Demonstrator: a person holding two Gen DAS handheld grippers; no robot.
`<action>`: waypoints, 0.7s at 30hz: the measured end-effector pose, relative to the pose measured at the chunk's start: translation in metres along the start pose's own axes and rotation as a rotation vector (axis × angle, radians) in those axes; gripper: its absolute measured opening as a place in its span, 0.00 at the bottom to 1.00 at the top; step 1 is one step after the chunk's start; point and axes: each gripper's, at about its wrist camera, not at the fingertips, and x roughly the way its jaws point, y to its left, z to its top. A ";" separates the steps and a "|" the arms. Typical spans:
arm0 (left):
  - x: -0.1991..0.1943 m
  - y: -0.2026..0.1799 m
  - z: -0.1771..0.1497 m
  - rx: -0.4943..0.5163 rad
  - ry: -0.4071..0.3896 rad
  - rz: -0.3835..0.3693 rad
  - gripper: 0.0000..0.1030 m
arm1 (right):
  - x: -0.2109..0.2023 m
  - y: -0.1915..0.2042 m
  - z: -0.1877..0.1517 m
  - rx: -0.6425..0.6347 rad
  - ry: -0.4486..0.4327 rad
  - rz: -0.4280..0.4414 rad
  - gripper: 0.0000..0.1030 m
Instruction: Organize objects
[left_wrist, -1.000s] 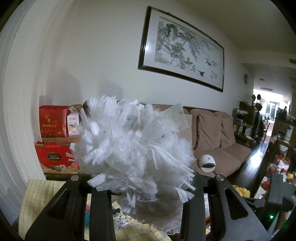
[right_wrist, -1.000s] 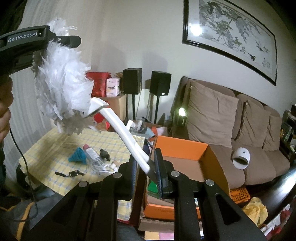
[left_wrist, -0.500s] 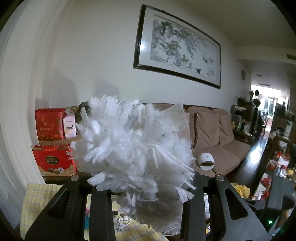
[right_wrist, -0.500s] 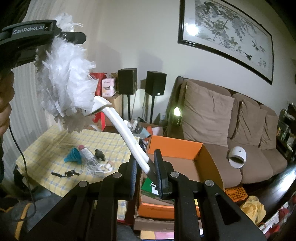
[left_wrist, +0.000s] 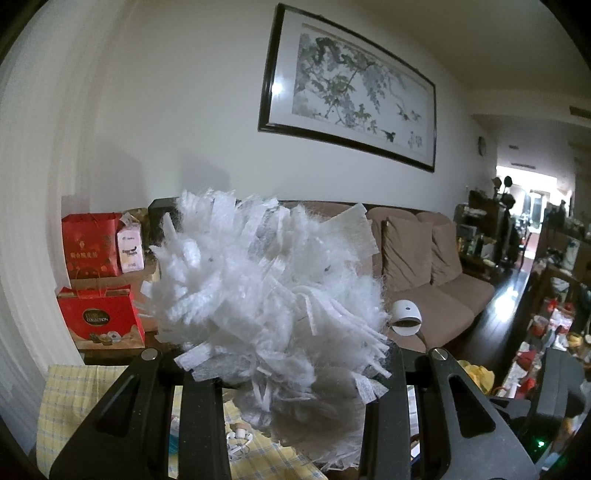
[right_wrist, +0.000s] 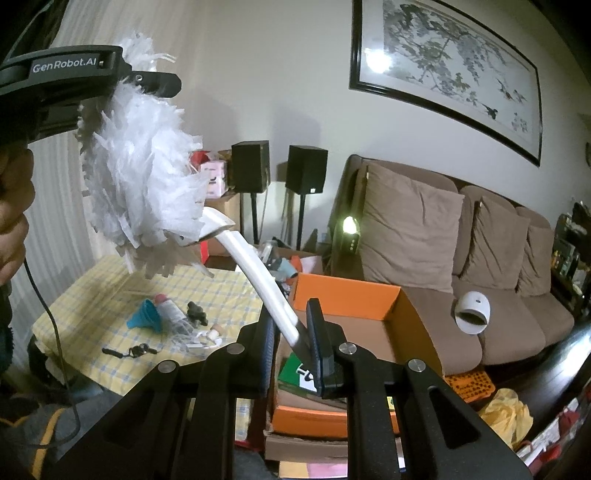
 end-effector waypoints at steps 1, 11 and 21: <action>0.000 -0.001 0.000 0.001 0.001 -0.001 0.31 | 0.000 0.000 0.000 0.000 0.001 -0.004 0.15; 0.003 -0.007 0.002 0.006 0.005 -0.010 0.31 | 0.003 -0.006 0.001 0.009 0.006 -0.015 0.15; 0.007 -0.013 0.003 0.006 0.004 -0.023 0.31 | 0.003 -0.012 0.000 0.014 0.000 -0.048 0.15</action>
